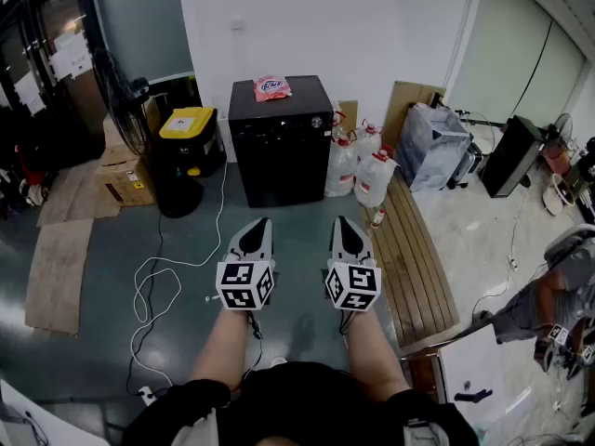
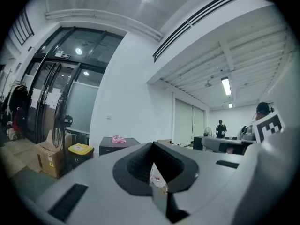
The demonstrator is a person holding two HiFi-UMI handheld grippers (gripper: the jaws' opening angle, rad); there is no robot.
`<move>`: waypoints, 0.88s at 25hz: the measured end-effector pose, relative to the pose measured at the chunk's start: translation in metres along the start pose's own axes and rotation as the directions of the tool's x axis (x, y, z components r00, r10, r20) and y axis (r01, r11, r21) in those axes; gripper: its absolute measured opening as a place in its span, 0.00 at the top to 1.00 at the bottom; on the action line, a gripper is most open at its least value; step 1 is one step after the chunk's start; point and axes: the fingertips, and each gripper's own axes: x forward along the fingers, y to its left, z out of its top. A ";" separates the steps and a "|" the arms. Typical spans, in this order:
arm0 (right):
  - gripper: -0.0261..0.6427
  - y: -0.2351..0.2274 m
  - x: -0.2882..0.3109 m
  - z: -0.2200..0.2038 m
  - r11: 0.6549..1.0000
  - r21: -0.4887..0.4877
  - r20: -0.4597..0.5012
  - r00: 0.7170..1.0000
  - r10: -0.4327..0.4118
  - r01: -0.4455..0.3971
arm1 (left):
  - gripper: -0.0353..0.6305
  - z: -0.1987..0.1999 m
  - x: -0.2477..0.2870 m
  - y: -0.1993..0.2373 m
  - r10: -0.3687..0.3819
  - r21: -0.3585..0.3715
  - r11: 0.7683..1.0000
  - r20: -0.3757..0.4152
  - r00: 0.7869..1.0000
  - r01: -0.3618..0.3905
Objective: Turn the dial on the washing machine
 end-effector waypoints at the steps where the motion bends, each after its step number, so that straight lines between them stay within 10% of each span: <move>1: 0.96 0.000 0.002 0.002 1.000 0.003 0.006 1.000 0.003 -0.003 | 0.93 0.003 0.003 0.001 -0.002 0.005 1.000 0.001 1.000 0.002; 22: 0.96 0.048 0.027 -0.001 1.000 -0.003 0.054 0.999 -0.007 0.007 | 0.93 0.004 0.001 0.057 -0.030 0.032 0.999 0.026 0.999 0.029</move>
